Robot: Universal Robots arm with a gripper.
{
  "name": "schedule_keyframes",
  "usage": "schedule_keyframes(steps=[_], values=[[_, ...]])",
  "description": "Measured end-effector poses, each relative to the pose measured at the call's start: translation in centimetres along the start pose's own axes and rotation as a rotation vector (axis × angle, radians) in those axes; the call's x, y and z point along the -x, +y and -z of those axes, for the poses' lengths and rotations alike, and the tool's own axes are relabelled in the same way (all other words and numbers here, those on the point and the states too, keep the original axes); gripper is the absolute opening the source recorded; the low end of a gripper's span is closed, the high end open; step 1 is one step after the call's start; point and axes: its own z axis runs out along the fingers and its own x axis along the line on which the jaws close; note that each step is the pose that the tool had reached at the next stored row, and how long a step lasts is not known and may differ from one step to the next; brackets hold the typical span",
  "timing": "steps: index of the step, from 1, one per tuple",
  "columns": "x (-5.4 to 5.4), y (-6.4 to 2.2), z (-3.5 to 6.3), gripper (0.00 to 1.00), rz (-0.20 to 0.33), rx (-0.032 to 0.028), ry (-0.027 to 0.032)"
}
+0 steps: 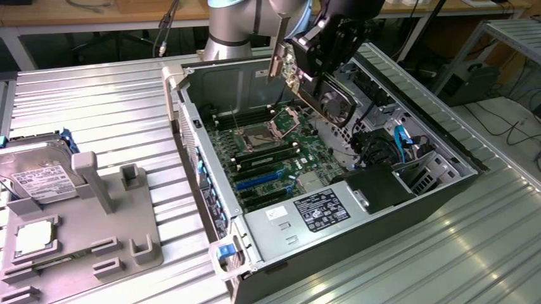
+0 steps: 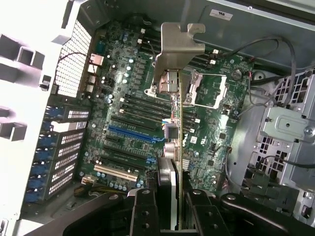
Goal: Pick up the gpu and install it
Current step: 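Insert the gpu into the slot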
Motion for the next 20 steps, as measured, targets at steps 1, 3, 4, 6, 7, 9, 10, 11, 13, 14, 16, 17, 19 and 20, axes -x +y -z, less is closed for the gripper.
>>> schedule_keyframes(steps=[1,3,4,6,7,9,10,11,13,14,16,17,19,20], values=[[0.0,0.0,0.0,0.28,0.008,0.0,0.0004],[-0.01,-0.02,0.0,0.28,0.025,0.0,0.001],[-0.01,-0.03,0.0,0.28,0.034,-0.0001,0.0014],[-0.01,-0.04,0.0,0.28,0.058,-0.0001,0.0024],[-0.01,-0.05,0.01,0.28,0.066,-0.0001,0.0028],[-0.02,-0.07,0.0,0.28,0.087,0.0,0.0035],[-0.03,-0.1,0.01,0.28,0.096,0.0003,0.0039],[-0.04,-0.14,0.01,0.28,0.099,0.0015,0.0036],[-0.05,-0.17,0.01,0.28,0.109,0.0033,0.0033],[-0.05,-0.17,0.01,0.28,0.121,0.0034,0.0038],[-0.05,-0.19,0.01,0.28,0.138,0.0034,0.0046],[-0.06,-0.19,0.01,0.28,0.148,0.0035,0.0049],[-0.06,-0.2,0.01,0.28,0.164,0.0037,0.0055],[-0.07,-0.23,0.01,0.28,0.171,0.004,0.0057]])
